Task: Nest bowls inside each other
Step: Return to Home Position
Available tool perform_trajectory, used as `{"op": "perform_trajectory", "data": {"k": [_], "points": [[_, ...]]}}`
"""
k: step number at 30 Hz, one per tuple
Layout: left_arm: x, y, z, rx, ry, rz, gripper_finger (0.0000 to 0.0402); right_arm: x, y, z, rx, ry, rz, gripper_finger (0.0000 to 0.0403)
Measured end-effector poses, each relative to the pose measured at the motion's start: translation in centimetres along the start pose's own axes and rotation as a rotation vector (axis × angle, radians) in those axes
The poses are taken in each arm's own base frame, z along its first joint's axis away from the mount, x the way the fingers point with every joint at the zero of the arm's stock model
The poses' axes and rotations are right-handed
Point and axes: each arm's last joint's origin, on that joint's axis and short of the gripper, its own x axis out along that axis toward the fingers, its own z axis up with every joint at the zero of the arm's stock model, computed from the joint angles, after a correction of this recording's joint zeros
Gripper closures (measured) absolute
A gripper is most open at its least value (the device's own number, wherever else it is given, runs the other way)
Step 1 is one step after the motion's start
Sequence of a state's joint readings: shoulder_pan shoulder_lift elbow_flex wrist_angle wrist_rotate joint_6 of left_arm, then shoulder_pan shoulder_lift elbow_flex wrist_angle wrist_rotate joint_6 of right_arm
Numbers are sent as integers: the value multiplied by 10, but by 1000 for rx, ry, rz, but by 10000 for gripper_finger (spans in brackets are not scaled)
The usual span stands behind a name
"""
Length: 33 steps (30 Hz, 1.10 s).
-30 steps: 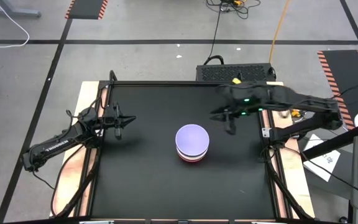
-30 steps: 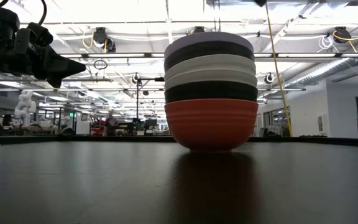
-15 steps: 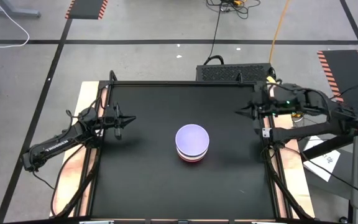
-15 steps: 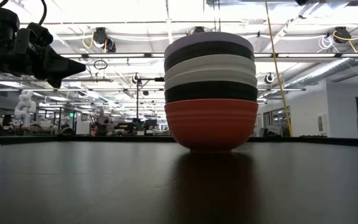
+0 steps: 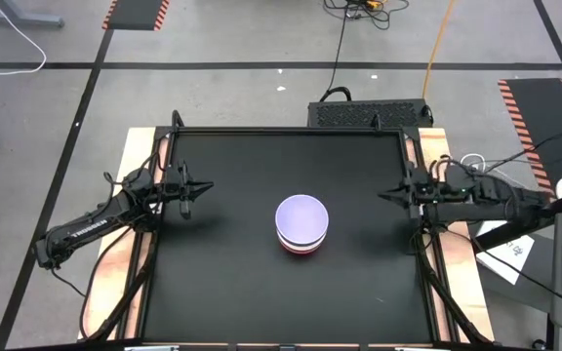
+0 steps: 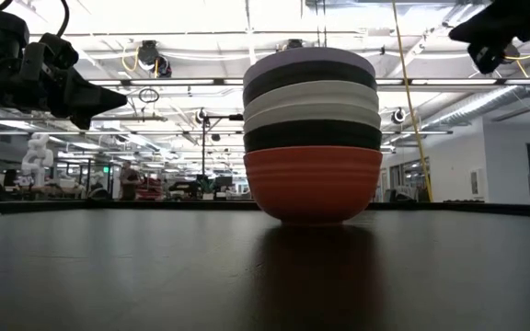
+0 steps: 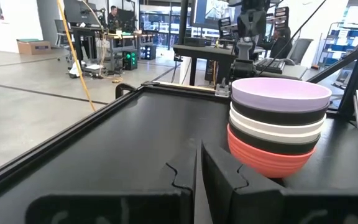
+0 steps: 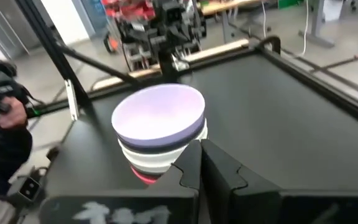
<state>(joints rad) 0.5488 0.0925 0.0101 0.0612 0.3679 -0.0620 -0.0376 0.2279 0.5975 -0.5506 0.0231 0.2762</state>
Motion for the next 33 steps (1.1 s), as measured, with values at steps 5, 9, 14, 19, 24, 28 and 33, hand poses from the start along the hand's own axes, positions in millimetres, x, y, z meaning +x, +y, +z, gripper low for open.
{"op": "perform_trajectory", "data": {"k": [5,9,14,19,24,28,33], "points": [[0,0,0,-4,0,0,376,-12,-2,-6,5,-63,19,403],[0,0,0,-9,0,0,376,-17,-1,-7,-22,-88,52,403],[0,0,0,-18,0,0,376,-10,-2,-10,-32,-131,64,403],[0,0,0,-21,0,0,376,0,-2,-12,-73,-217,87,403],[0,0,0,-22,0,0,376,15,-3,-25,-88,-260,177,403],[0,0,0,-22,1,0,376,20,-3,-30,-89,-246,221,403],[0,0,0,-23,1,0,376,23,-5,-35,-93,-226,218,403]]}}
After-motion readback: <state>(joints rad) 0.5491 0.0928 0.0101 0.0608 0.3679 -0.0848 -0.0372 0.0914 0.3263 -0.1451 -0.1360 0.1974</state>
